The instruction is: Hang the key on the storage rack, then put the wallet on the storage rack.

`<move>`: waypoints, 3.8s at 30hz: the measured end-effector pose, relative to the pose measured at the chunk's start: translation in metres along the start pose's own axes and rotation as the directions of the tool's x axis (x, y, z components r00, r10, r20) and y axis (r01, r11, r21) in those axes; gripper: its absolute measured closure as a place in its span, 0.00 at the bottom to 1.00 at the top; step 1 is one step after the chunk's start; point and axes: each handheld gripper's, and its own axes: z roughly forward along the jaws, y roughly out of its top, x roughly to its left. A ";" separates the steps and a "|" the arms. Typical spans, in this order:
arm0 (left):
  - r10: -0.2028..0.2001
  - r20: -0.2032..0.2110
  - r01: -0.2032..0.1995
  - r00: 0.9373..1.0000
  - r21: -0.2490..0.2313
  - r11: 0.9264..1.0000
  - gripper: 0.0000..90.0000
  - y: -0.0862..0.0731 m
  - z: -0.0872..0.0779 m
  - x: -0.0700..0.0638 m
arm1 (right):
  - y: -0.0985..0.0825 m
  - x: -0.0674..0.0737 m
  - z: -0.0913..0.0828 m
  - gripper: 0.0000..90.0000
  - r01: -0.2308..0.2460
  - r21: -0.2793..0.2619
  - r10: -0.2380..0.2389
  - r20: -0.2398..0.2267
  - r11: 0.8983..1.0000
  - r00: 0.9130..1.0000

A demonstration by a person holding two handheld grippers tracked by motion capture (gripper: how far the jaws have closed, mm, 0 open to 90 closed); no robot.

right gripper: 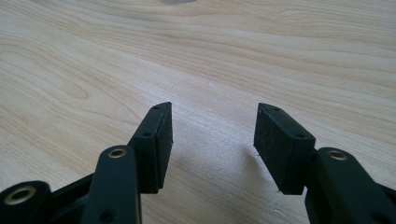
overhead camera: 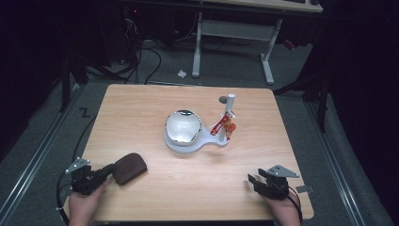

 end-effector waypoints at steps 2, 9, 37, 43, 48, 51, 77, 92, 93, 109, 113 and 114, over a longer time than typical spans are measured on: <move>0.028 -0.010 -0.028 1.000 -0.009 1.000 0.96 0.002 -0.001 -0.005 | 0.000 -0.001 0.000 0.53 0.001 -0.003 0.000 0.001 1.000 1.000; 0.073 0.003 -0.072 0.997 -0.072 0.995 0.97 0.006 -0.009 -0.015 | 0.000 -0.002 0.000 0.53 0.000 -0.007 0.000 0.003 1.000 1.000; 0.227 -0.011 -0.224 0.974 -0.214 0.951 0.97 0.022 -0.030 -0.064 | 0.001 -0.009 -0.003 0.53 -0.022 -0.026 0.022 0.004 0.999 1.000; 0.251 -0.018 -0.249 0.968 -0.203 0.947 0.97 0.026 -0.027 -0.072 | 0.000 -0.011 -0.005 0.53 -0.027 -0.029 0.027 0.001 0.999 1.000; 0.270 -0.014 -0.267 0.963 -0.194 0.944 0.97 0.032 -0.025 -0.080 | 0.000 -0.013 -0.007 0.53 -0.028 -0.037 0.028 -0.001 0.999 1.000; 0.277 -0.014 -0.274 0.961 -0.189 0.943 0.97 0.035 -0.023 -0.085 | 0.001 -0.014 -0.007 0.53 -0.024 -0.044 0.024 -0.004 0.999 1.000; 0.310 -0.023 -0.309 0.951 -0.160 0.937 0.97 0.073 -0.007 -0.122 | 0.003 -0.011 -0.010 0.54 0.009 -0.065 -0.011 -0.027 0.998 1.000; 0.329 -0.035 -0.330 0.944 -0.140 0.933 0.97 0.106 0.012 -0.129 | 0.003 -0.012 -0.010 0.54 0.002 -0.067 -0.004 -0.030 0.998 1.000; 0.334 -0.037 -0.336 0.942 -0.136 0.932 0.97 0.109 0.014 -0.130 | 0.003 -0.013 -0.010 0.54 0.004 -0.070 -0.006 -0.029 0.998 1.000; 0.364 -0.066 -0.369 0.929 -0.088 0.925 0.97 0.142 0.044 -0.141 | 0.004 -0.013 -0.010 0.54 -0.003 -0.072 0.000 -0.032 0.997 0.999; 0.372 -0.070 -0.376 0.926 -0.073 0.924 0.97 0.147 0.053 -0.145 | 0.004 -0.013 -0.010 0.54 -0.002 -0.071 -0.001 -0.033 0.998 0.999; 0.376 -0.068 -0.380 0.924 -0.063 0.923 0.97 0.149 0.057 -0.146 | 0.004 -0.013 -0.010 0.54 -0.002 -0.071 0.000 -0.032 0.997 0.999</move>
